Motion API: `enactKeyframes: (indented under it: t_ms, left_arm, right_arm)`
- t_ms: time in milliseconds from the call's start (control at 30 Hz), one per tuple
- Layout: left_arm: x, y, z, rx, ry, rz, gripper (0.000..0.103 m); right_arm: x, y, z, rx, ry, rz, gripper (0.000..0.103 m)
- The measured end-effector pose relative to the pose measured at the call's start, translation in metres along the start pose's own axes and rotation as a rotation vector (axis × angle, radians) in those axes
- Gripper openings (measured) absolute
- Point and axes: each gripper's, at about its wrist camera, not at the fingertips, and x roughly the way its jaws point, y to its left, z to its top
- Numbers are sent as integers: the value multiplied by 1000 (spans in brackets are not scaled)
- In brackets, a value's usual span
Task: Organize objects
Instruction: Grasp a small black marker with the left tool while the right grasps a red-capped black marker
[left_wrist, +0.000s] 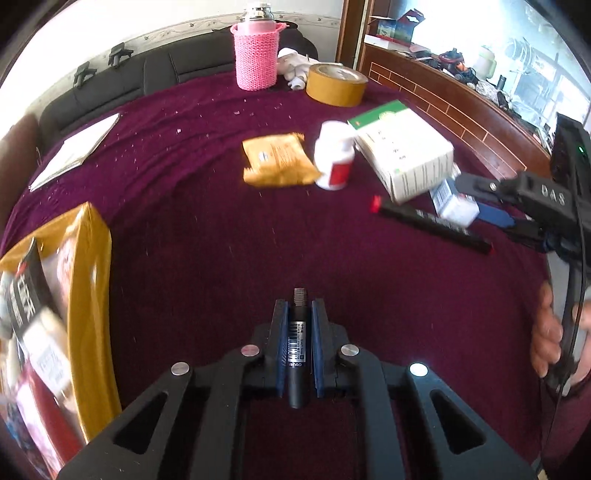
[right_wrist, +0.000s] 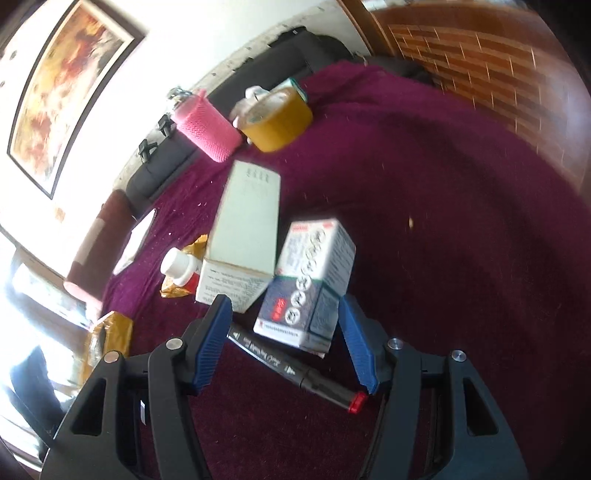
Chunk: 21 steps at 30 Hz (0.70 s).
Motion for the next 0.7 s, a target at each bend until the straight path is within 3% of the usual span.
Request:
enactKeyframes:
  t_ms: [133, 200, 400, 467, 533, 600, 633, 667, 700]
  left_arm:
    - [5, 0, -6, -17, 8, 3, 9]
    - [6, 0, -6, -24, 7, 10, 10]
    - [6, -13, -12, 24, -22, 32, 25]
    - [7, -19, -15, 31, -45, 52, 31]
    - [7, -24, -19, 47, -74, 91, 31]
    - [6, -22, -21, 31, -79, 78, 28]
    - [5, -18, -22, 16, -77, 61, 14]
    - [2, -14, -23, 1, -70, 40, 11]
    - [0, -9, -25, -16, -63, 10, 11]
  right_arm:
    - [3, -1, -13, 18, 44, 13, 61]
    - [4, 7, -21, -5, 111, 72, 61]
    - [8, 40, -42, -142, 277, 114, 61]
    - [9, 52, -42, -217, 258, 27, 61]
    - [17, 66, -45, -316, 239, -101, 61]
    - [28, 81, -51, -406, 227, -189, 57]
    - [32, 86, -55, -448, 205, -234, 46]
    - [36, 93, -58, -490, 186, -282, 40]
    - [39, 97, -61, -528, 160, -331, 25]
